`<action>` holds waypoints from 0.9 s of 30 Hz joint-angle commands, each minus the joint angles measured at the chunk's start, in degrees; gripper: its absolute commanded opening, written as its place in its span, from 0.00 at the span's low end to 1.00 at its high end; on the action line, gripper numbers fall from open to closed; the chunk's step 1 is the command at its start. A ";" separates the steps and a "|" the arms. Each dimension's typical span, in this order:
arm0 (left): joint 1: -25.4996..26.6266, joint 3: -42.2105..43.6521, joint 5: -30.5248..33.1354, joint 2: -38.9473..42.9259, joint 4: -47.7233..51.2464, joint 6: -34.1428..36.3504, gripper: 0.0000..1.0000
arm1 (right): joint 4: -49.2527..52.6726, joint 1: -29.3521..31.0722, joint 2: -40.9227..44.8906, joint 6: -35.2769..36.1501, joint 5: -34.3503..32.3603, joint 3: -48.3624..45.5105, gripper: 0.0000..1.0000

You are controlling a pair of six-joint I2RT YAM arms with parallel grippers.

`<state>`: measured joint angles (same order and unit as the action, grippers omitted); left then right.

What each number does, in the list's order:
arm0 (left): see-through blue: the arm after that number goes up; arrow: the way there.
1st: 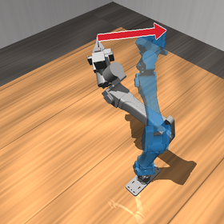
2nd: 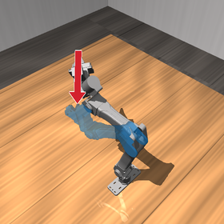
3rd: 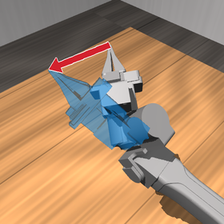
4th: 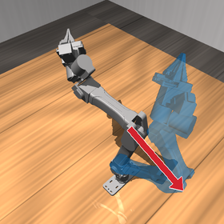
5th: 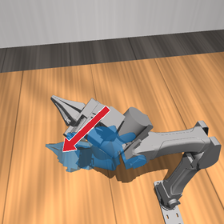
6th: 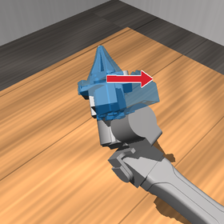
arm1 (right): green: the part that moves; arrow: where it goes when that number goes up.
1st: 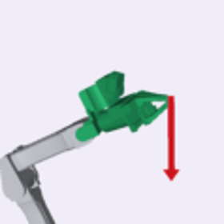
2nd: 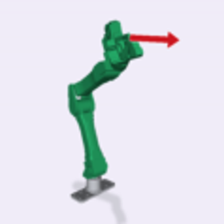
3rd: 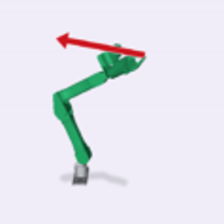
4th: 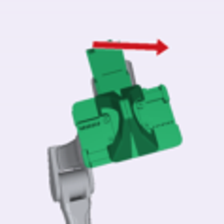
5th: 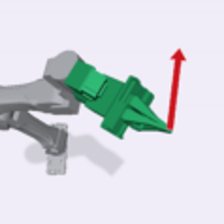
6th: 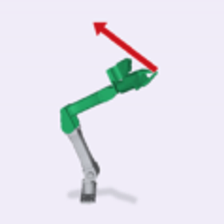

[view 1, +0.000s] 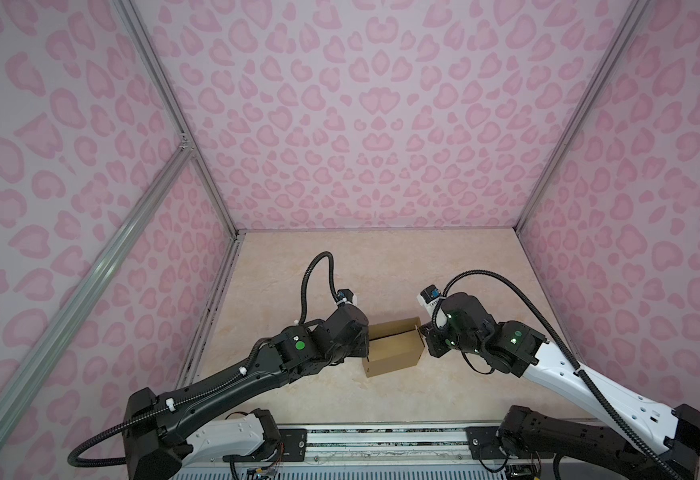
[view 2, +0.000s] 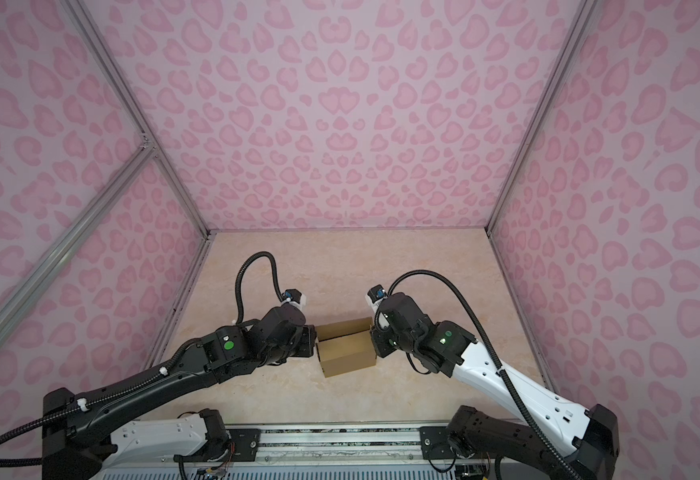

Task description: Fold the paper box

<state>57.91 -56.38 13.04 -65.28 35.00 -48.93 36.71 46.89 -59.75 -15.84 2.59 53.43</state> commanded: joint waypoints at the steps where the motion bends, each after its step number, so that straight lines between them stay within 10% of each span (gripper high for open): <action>1: 0.70 -0.57 0.56 -0.28 -0.99 -2.57 0.03 | 0.38 0.38 0.24 -0.33 0.84 -0.72 0.00; 27: 7.36 -1.19 5.52 -4.31 -0.36 -15.01 0.03 | 0.81 2.04 1.65 -1.12 -0.94 -1.79 0.00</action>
<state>64.84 -57.47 21.39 -68.77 34.52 -61.08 37.01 48.64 -58.04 -16.95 -1.04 52.16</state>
